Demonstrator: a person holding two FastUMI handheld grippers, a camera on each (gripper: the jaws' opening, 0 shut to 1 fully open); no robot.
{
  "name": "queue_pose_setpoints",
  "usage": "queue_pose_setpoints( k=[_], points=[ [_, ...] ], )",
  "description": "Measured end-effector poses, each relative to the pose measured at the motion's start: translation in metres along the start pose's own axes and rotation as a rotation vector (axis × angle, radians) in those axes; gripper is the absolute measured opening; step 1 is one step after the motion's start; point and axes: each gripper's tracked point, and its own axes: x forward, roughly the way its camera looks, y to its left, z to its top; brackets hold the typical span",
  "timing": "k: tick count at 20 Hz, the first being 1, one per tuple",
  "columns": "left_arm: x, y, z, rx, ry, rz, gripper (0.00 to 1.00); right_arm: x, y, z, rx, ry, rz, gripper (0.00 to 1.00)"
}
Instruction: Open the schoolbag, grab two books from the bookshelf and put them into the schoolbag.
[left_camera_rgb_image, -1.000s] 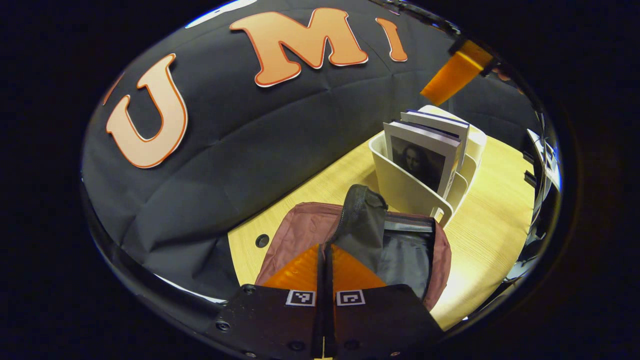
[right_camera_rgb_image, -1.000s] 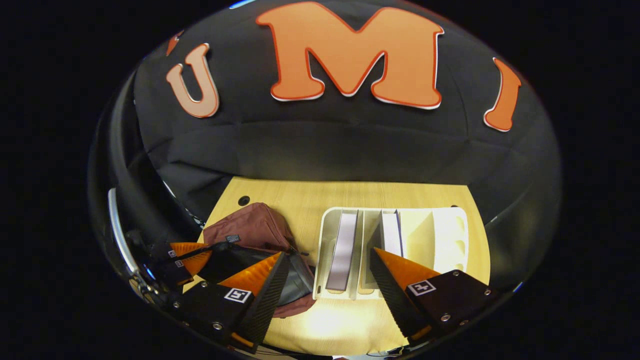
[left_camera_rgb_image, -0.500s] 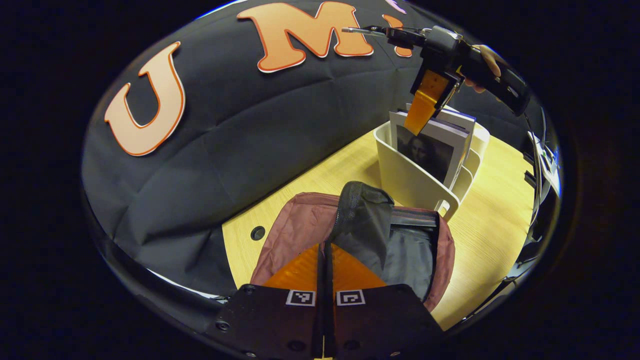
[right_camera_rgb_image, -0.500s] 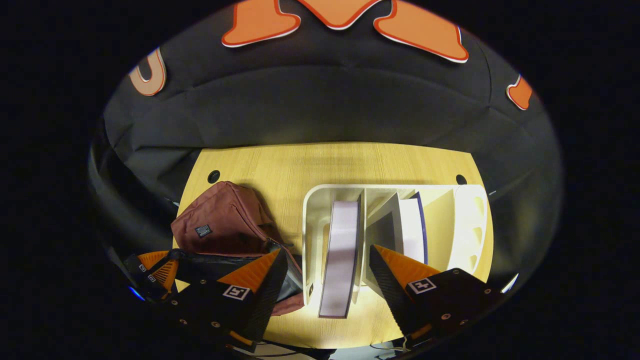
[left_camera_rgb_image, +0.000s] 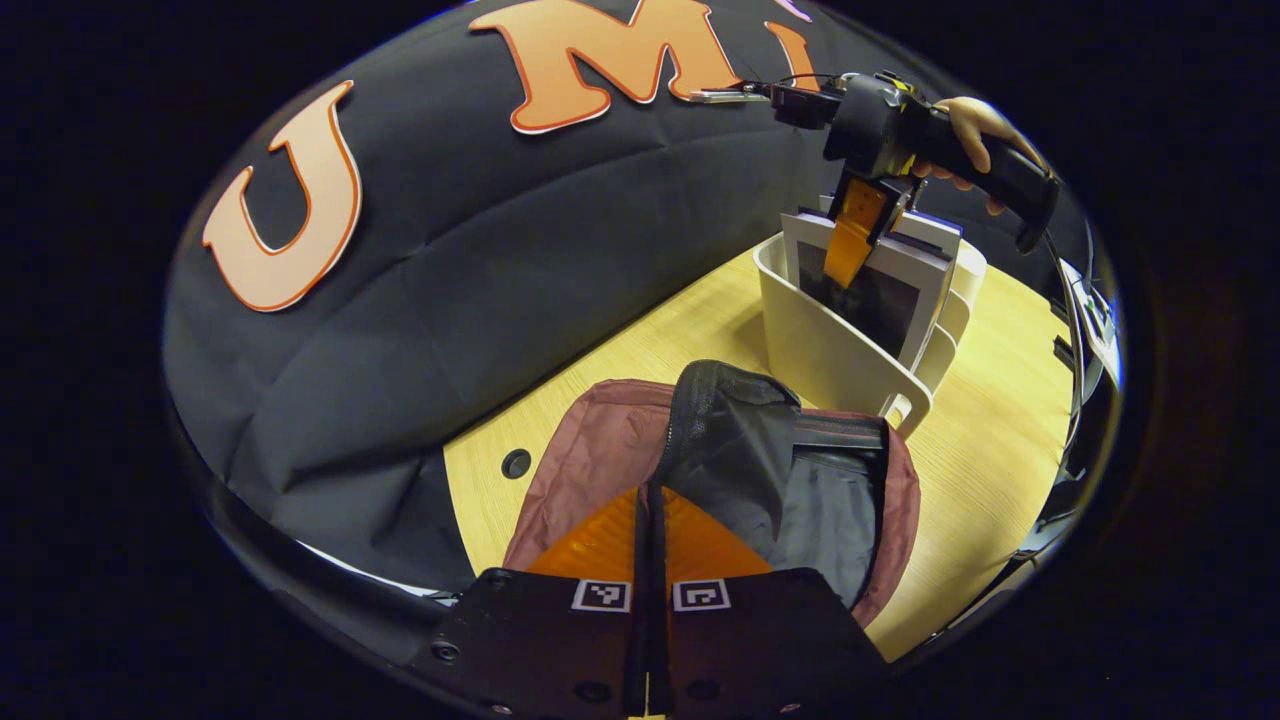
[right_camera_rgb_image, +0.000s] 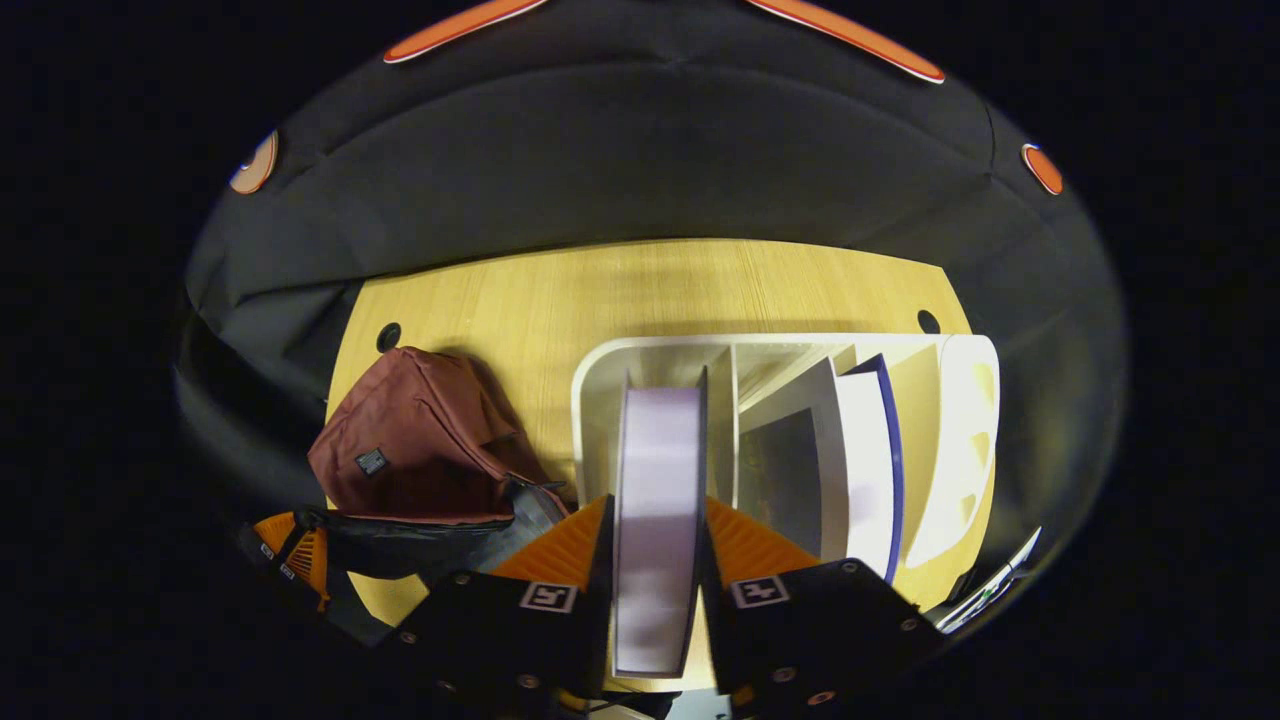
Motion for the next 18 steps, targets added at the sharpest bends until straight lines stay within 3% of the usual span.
queue_pose_setpoints(
  k=[1,2,3,4,5,6,7,8,9,10,11,12,14,15,16,18],
  points=[
    [-0.001,0.001,0.0,0.001,0.0,0.0,0.01,-0.003,0.0,0.0,0.006,-0.002,0.002,0.37],
    [0.0,0.0,0.001,0.002,-0.001,0.0,0.01,-0.008,0.0,0.001,0.007,-0.013,0.006,0.27],
    [0.001,0.0,0.002,0.004,-0.004,-0.002,0.01,-0.015,0.0,0.003,0.01,-0.032,0.012,0.35],
    [-0.002,-0.001,0.0,0.006,-0.007,-0.004,0.01,-0.026,0.001,0.008,0.015,-0.057,0.024,0.35],
    [-0.004,-0.002,0.0,0.006,-0.006,-0.008,0.01,-0.039,0.002,0.012,0.022,-0.081,0.037,0.24],
    [-0.003,-0.002,-0.001,0.004,-0.007,-0.014,0.01,-0.051,0.002,0.015,0.023,-0.103,0.045,0.34],
    [-0.004,-0.004,0.0,0.002,-0.007,-0.021,0.01,-0.064,-0.001,0.018,0.022,-0.125,0.042,0.33],
    [-0.005,-0.004,-0.001,0.001,-0.006,-0.026,0.1,-0.075,-0.006,0.021,0.022,-0.149,0.033,0.33],
    [-0.006,-0.004,-0.002,-0.003,-0.008,-0.027,0.01,-0.087,-0.012,0.022,0.027,-0.176,0.024,0.32],
    [-0.006,-0.004,0.0,-0.004,-0.01,-0.033,0.01,-0.101,-0.016,0.023,0.04,-0.202,0.022,0.32],
    [-0.008,-0.004,0.001,-0.005,-0.013,-0.038,0.01,-0.116,-0.02,0.022,0.052,-0.228,0.029,0.43],
    [-0.008,-0.005,0.002,-0.005,-0.014,-0.041,0.01,-0.131,-0.023,0.02,0.071,-0.253,0.04,0.31],
    [-0.007,-0.007,0.002,-0.009,-0.016,-0.045,0.01,-0.16,-0.032,0.012,0.11,-0.305,0.063,0.31],
    [-0.006,-0.007,0.002,-0.011,-0.013,-0.046,0.01,-0.176,-0.034,0.005,0.129,-0.331,0.081,0.41],
    [-0.007,-0.006,0.002,-0.014,-0.012,-0.044,0.01,-0.191,-0.035,-0.002,0.154,-0.359,0.105,0.31],
    [-0.008,-0.005,0.001,-0.02,-0.008,-0.038,0.01,-0.214,-0.035,-0.02,0.215,-0.405,0.17,0.3]
  ],
)
